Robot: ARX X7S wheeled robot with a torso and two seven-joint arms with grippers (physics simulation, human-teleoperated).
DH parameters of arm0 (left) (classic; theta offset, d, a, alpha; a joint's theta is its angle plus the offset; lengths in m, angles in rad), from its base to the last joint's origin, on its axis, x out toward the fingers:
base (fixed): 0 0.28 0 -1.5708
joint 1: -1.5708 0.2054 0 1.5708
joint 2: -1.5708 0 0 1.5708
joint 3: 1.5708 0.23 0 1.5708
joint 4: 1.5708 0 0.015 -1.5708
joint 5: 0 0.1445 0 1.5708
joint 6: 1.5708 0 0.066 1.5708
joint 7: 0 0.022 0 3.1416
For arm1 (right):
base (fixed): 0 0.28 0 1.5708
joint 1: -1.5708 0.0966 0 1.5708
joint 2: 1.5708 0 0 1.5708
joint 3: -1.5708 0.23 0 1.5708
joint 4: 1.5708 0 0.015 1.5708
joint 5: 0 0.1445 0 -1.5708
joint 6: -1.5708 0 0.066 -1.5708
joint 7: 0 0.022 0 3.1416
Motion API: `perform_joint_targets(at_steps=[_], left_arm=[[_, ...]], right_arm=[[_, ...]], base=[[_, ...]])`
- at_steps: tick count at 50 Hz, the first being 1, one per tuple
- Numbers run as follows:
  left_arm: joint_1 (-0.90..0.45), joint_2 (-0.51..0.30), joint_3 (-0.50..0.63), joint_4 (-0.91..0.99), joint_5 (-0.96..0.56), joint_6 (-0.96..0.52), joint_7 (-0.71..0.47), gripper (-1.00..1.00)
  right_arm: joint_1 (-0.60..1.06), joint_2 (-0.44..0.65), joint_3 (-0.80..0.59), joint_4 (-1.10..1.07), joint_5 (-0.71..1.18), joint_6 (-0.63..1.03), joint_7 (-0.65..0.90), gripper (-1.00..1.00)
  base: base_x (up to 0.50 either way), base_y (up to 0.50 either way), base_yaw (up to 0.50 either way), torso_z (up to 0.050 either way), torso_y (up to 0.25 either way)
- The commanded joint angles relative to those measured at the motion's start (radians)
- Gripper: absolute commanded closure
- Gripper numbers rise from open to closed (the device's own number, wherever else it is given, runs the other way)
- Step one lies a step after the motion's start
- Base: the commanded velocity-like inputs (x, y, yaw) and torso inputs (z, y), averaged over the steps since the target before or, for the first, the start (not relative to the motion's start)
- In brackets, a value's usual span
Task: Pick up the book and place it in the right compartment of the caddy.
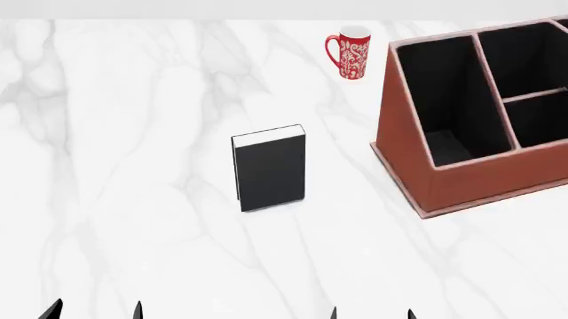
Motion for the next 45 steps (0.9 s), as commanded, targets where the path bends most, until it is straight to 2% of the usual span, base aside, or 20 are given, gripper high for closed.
perform_joint_targets(at_steps=[1,15,16,21,29,34,36,39,40,42,43,45], left_arm=[[-0.001,-0.016,0.02,-0.002,-0.016,0.0,-0.016,-1.0],[-0.004,-0.054,0.058,-0.007,-0.055,-0.004,-0.057,-1.0],[-0.002,-0.02,0.025,0.003,0.016,0.007,-0.056,-1.0],[-0.001,-0.036,0.043,0.004,-0.03,0.0,-0.052,-1.0],[0.0,-0.053,0.058,0.038,-0.054,-0.033,-0.071,-1.0],[-0.054,-0.086,0.046,0.24,-0.087,-0.306,-0.08,-1.0],[-0.106,-0.109,0.045,0.329,-0.069,-0.409,-0.1,-1.0],[-0.174,-0.129,0.028,0.433,-0.12,-0.583,-0.083,-1.0],[-0.218,-0.149,0.036,0.494,-0.106,-0.659,-0.092,-1.0],[-0.252,-0.149,0.018,0.539,-0.128,-0.704,-0.089,-1.0],[-0.297,-0.158,0.008,0.58,-0.141,-0.781,-0.09,-1.0],[-0.319,-0.157,-0.004,0.602,-0.15,-0.8,-0.093,-1.0]], right_arm=[[-0.001,0.016,-0.019,-0.01,0.006,0.008,0.029,-1.0],[0.008,0.052,-0.066,0.001,0.021,0.008,0.091,-1.0],[-0.058,0.021,-0.04,-0.117,-0.009,0.041,0.032,-1.0],[-0.034,0.039,-0.054,-0.056,0.017,0.006,0.039,-1.0],[-0.036,0.057,-0.072,-0.101,0.065,0.072,0.036,-1.0],[-0.007,0.096,-0.058,-0.361,0.113,0.369,0.05,-1.0],[0.046,0.117,-0.05,-0.481,0.12,0.524,0.067,-1.0],[0.128,0.132,-0.035,-0.576,0.137,0.683,0.084,-1.0],[0.197,0.138,-0.021,-0.627,0.161,0.8,0.085,-1.0],[0.239,0.151,-0.035,-0.65,0.145,0.848,0.1,-1.0],[0.282,0.155,-0.04,-0.674,0.15,0.915,0.103,-1.0],[0.304,0.162,-0.051,-0.689,0.142,0.939,0.113,-1.0]], base=[[0.0,0.0,0.0,0.0,0.0],[0.0,0.0,0.0,0.0,0.0],[0.0,0.0,0.0,0.0,0.0],[0.0,0.0,0.0,0.0,0.0],[0.0,0.0,0.0,0.0,0.0],[0.0,0.0,0.0,0.0,0.0],[0.0,0.0,0.0,0.0,0.0],[0.0,0.0,0.0,0.0,0.0],[0.0,0.0,0.0,0.0,0.0],[0.0,0.0,0.0,0.0,0.0],[0.0,0.0,0.0,0.0,0.0],[0.0,0.0,0.0,0.0,0.0]])
